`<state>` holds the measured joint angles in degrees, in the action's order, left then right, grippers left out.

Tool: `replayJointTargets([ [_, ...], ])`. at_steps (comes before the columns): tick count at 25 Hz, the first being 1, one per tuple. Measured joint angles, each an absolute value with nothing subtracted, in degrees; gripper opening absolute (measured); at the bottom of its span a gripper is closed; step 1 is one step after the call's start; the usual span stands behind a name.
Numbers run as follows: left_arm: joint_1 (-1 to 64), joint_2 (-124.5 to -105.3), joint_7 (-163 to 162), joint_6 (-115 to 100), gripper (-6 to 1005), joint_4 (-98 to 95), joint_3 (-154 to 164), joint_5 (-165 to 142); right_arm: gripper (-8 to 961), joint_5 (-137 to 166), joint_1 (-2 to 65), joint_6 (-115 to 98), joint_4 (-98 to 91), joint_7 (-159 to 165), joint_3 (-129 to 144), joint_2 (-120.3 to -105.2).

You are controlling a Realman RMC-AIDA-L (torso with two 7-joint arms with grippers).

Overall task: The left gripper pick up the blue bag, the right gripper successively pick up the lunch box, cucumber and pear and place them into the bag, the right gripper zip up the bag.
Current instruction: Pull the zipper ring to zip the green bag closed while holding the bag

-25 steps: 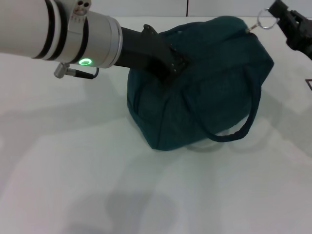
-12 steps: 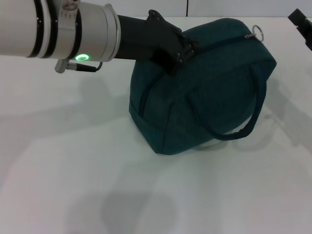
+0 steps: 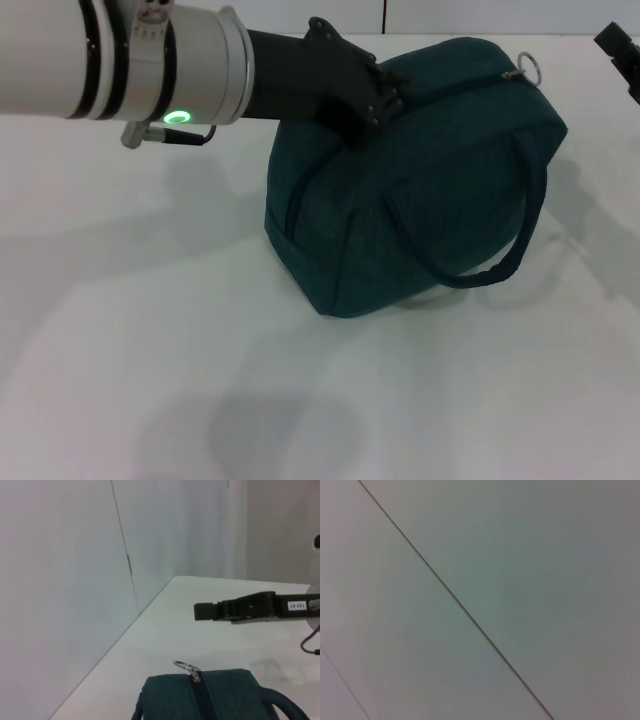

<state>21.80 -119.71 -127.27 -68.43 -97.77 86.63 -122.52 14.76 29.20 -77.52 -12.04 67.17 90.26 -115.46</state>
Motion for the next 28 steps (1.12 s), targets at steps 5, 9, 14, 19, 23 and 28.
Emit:
replayJointTargets([
  [5,21.9,-119.78,-127.4,-67.2,115,-97.7,86.7,-121.8,5,14.9,29.1,-77.3,-12.0,66.7,90.3,-115.42],
  [9,22.2,-119.79,-127.8,-65.9,272,-97.6,86.4,-121.0,7,14.9,29.1,-77.3,-12.0,66.5,90.3,-115.4],
  [14,23.2,-119.63,-127.8,-66.4,415,-97.1,86.8,-120.9,10,14.9,29.1,-77.4,-12.0,66.5,90.3,-115.39],
  [19,25.1,-119.65,-129.4,-67.1,521,-94.6,87.3,-121.2,12,14.9,29.0,-77.5,-11.9,66.7,90.3,-115.39],
  [23,26.8,-119.57,-130.8,-67.3,643,-92.9,87.3,-122.4,14,14.9,28.6,-77.6,-11.9,66.7,90.3,-115.39],
  [28,27.8,-119.54,-130.8,-67.7,828,-91.7,87.2,-122.5,17,14.9,28.0,-77.9,-11.9,66.7,90.3,-115.47],
])
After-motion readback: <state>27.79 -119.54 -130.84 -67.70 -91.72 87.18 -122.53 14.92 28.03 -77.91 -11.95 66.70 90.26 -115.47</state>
